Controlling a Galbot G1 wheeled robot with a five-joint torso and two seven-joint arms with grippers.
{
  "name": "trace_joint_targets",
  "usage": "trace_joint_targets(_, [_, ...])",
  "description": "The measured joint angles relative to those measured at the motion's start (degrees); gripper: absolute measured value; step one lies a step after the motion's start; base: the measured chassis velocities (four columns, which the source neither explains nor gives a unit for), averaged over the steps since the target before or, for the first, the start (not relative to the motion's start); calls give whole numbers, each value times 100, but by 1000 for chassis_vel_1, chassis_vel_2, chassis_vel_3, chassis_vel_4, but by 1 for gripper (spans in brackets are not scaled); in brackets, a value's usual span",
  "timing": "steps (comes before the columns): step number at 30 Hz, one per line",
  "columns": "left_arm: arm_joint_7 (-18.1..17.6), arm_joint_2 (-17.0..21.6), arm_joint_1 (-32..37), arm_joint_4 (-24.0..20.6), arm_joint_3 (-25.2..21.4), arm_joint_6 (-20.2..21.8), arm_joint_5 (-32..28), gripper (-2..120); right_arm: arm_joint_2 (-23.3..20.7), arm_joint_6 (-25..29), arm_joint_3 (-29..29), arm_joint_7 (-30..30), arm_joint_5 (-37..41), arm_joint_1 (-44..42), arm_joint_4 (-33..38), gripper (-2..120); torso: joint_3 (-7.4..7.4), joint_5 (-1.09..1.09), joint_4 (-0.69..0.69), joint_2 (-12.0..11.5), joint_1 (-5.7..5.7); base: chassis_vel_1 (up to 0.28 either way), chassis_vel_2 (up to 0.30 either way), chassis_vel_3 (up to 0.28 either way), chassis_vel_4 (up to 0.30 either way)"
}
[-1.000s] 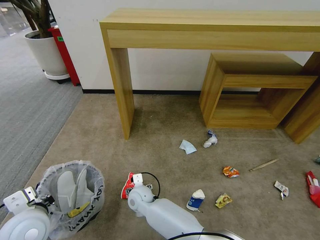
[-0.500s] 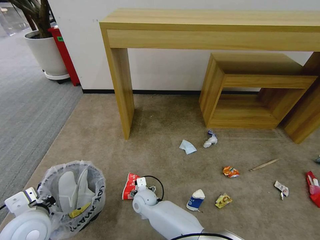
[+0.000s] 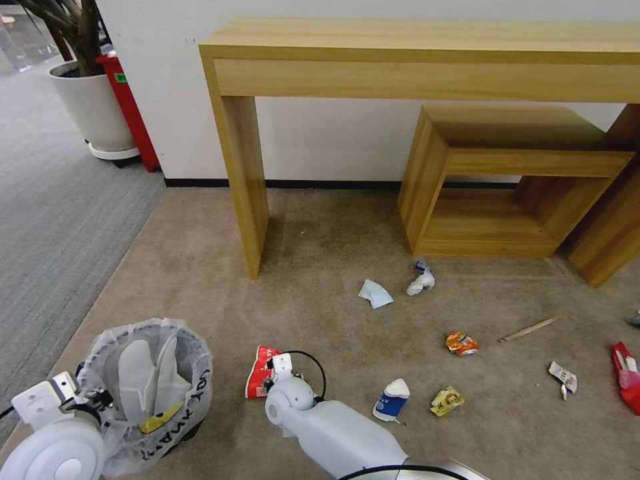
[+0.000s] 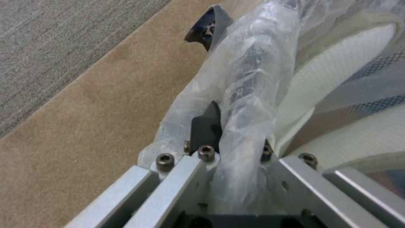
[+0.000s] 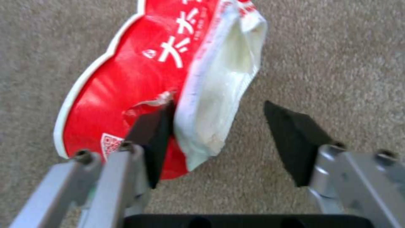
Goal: Pick up the trash bin and place the garbage on the floor into it.
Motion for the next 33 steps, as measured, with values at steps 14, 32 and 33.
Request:
trace_joint_targets(14, [13,1,20,-38,3,-12,-7,1,-3,33,126,-71,16,8,179,5,0,-1,-1,0,0,0,0,0,0])
trace_joint_targets(32, [21,-142,115,-133,53,-16,-38,1,-1041,380,961,-477,-783,-136,2702,0,0,2,-1,0,0,0,0,0,0])
trace_joint_targets(33, [20,-154,111,-148,79,-16,-49,1,-1231,502,1080,-677,-799,-133,3041,0,0,2,0,0,0,0,0,0,0])
